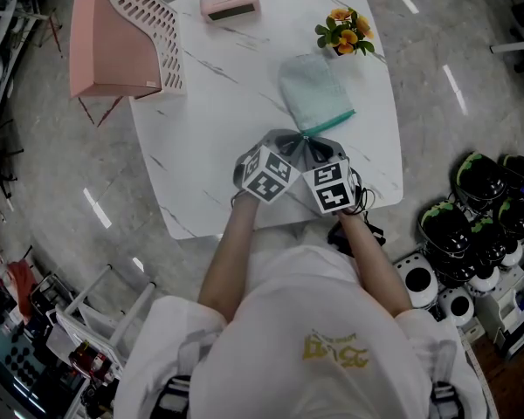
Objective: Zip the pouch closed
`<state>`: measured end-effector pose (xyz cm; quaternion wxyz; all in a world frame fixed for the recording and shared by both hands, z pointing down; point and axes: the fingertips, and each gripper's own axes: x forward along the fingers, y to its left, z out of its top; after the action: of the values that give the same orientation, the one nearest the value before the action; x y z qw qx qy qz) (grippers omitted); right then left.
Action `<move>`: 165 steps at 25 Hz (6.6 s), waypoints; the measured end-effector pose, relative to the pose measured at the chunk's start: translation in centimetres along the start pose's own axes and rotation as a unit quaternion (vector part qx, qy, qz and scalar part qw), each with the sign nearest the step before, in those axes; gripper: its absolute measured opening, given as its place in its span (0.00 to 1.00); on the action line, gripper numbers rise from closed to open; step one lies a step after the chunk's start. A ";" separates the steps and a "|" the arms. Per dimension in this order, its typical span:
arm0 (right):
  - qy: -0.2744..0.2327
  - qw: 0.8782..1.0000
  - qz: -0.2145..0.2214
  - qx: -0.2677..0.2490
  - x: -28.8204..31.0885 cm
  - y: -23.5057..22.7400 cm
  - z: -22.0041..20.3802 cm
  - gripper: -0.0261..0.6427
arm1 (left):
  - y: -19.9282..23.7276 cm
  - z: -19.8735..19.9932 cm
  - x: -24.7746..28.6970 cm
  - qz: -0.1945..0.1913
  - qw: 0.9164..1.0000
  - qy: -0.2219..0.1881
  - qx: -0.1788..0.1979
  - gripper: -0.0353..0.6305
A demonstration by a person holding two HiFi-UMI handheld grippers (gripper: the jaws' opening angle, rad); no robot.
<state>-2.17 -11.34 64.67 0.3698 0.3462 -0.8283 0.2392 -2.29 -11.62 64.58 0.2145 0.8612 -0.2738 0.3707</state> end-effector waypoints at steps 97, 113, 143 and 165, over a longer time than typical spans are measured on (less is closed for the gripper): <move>-0.101 0.987 -0.091 0.081 -9.6 -3.5 2.3 0.08 | 2.1 1.6 -11.8 0.133 0.966 -0.162 -0.149 0.10; -0.252 0.958 -0.084 0.107 -17.7 -0.7 7.1 0.06 | -0.9 4.8 -20.2 0.163 0.935 -0.266 -0.167 0.08; -0.250 0.959 -0.074 0.113 -18.5 0.0 5.9 0.06 | -1.7 5.8 -20.8 0.165 0.928 -0.288 -0.166 0.08; -0.233 0.963 -0.067 0.116 -17.4 0.4 5.1 0.06 | -1.1 4.3 -20.5 0.163 0.929 -0.280 -0.179 0.08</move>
<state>3.69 -7.47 47.98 0.1387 0.4878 -0.8331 0.2210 -11.12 -6.82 46.17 0.2160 0.8206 -0.5215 0.0890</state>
